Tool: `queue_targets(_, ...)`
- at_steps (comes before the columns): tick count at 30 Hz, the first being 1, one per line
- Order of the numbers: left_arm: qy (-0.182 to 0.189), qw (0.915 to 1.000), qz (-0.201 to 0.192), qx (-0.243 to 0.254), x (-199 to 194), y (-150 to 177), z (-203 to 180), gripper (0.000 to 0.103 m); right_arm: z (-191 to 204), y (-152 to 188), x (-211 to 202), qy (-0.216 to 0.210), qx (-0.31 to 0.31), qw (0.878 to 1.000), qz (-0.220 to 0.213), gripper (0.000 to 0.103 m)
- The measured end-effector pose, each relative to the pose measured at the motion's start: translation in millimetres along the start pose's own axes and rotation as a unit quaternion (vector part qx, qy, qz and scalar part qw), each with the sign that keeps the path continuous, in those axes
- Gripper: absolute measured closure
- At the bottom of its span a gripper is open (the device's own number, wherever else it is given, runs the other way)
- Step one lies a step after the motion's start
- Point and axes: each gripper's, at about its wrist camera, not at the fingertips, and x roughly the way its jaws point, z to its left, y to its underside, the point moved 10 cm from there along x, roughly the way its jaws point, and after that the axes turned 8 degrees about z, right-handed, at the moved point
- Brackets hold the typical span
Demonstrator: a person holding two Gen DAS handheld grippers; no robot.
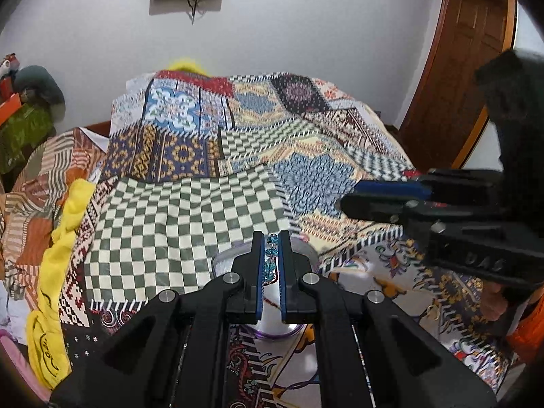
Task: Organize jewelry
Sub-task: 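Carry the silver ring and blue strand over the purple tin with both tools, then open the left tool over the tin while the right tool releases the silver ring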
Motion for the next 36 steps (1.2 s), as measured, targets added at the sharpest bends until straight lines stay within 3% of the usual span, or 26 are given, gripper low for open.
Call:
queue_targets(15,-0.006,0.9987,0.049,0.008,25.7,23.9,17.6,0.097,16.3,2.1,18.7,0.014,-0.042,0.999,0.025,0.084)
queue_targets(17,-0.014,0.9984,0.053,0.015,25.9,27.6,18.7,0.093,19.2,2.8,22.6,0.016,-0.05,0.998,0.03,0.084)
queue_targets(19,-0.019,0.9982,0.055,0.016,25.5,30.9,22.0,0.08,22.1,4.6,26.6,0.016,-0.057,0.998,0.036,0.084)
queue_targets(22,-0.027,0.9983,0.051,0.01,22.0,35.5,29.5,0.069,27.7,6.9,33.9,0.016,-0.068,0.996,0.048,0.084)
queue_targets(36,-0.021,0.9969,0.075,-0.011,21.2,56.7,46.6,0.06,40.8,20.4,61.8,0.003,-0.082,0.992,0.101,0.081)
